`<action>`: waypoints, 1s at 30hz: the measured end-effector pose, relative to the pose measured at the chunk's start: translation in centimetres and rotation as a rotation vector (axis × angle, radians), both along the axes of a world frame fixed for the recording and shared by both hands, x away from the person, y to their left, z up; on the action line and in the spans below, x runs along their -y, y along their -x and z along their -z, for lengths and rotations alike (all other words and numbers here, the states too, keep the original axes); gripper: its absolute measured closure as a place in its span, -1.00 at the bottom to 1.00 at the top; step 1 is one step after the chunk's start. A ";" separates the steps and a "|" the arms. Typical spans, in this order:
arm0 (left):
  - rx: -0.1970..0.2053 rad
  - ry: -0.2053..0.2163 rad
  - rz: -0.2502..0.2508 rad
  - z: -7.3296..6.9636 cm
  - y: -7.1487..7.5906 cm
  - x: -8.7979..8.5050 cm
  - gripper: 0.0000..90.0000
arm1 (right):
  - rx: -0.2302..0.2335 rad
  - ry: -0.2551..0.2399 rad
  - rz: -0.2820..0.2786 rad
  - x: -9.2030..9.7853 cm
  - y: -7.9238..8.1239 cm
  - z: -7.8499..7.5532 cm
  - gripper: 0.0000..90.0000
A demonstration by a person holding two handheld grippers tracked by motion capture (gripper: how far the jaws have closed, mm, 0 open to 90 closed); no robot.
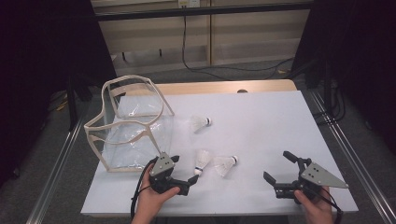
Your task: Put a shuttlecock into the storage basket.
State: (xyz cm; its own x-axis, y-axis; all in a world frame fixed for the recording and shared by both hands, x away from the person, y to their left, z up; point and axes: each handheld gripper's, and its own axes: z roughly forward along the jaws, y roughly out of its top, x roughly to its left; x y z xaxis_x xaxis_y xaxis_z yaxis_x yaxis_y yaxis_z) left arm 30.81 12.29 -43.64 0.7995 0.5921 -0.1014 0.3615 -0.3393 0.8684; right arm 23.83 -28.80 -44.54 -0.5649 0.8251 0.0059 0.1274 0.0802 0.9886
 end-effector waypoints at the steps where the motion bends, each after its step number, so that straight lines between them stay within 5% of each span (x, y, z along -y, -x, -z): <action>1: -0.003 -0.004 -0.006 0.0 0.0 0.1 -0.94 | -0.001 0.001 0.001 0.0 0.0 0.0 -0.98; 30: -0.142 -0.055 -0.068 0.3 -1.2 2.2 -0.86 | 0.004 0.000 0.001 0.0 0.0 0.0 -0.98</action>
State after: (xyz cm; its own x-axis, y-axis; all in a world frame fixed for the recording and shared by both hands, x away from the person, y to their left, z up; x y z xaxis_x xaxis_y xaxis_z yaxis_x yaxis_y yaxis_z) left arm 32.05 10.09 -43.91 0.7375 0.6519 -0.1763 0.5027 -0.3556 0.7880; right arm 23.82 -28.84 -44.50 -0.5644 0.8255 0.0041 0.1240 0.0799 0.9891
